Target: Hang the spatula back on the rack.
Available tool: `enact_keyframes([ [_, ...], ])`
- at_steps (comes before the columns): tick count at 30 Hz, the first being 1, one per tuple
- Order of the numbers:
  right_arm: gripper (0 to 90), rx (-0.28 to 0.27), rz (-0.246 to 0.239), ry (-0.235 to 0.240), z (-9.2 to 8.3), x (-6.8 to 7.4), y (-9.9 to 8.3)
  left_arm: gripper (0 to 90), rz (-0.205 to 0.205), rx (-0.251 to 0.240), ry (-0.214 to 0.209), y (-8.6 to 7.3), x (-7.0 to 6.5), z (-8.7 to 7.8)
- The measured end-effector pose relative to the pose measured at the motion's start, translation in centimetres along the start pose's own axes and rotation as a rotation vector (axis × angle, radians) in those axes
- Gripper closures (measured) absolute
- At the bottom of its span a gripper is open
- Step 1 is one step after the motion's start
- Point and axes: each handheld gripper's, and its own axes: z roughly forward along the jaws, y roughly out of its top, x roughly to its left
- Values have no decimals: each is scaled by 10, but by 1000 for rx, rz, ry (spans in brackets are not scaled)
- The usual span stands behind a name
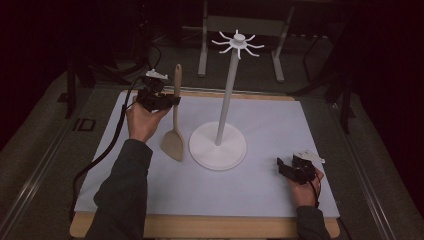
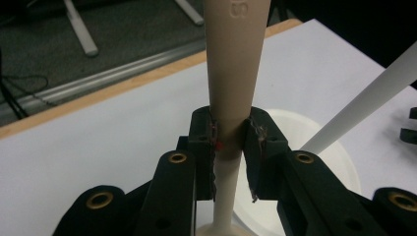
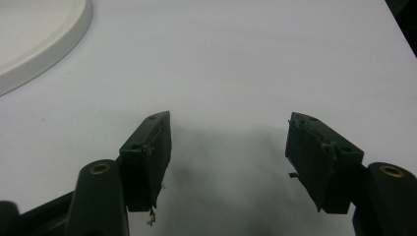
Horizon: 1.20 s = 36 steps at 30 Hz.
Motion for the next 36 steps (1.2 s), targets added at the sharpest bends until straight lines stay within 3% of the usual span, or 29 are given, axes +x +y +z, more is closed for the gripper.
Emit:
enact_keyframes([
  [6, 336, 0, 1, 0, 0, 0, 0, 753, 28, -21, -22, -1, 1, -3],
  [22, 336, 1, 0, -1, 0, 0, 0, 753, 101, -148, -54, 0, -2, -17],
  [36, 336, 0, 0, 0, 0, 0, 0, 753, 116, -218, -84, 2, 0, -25],
])
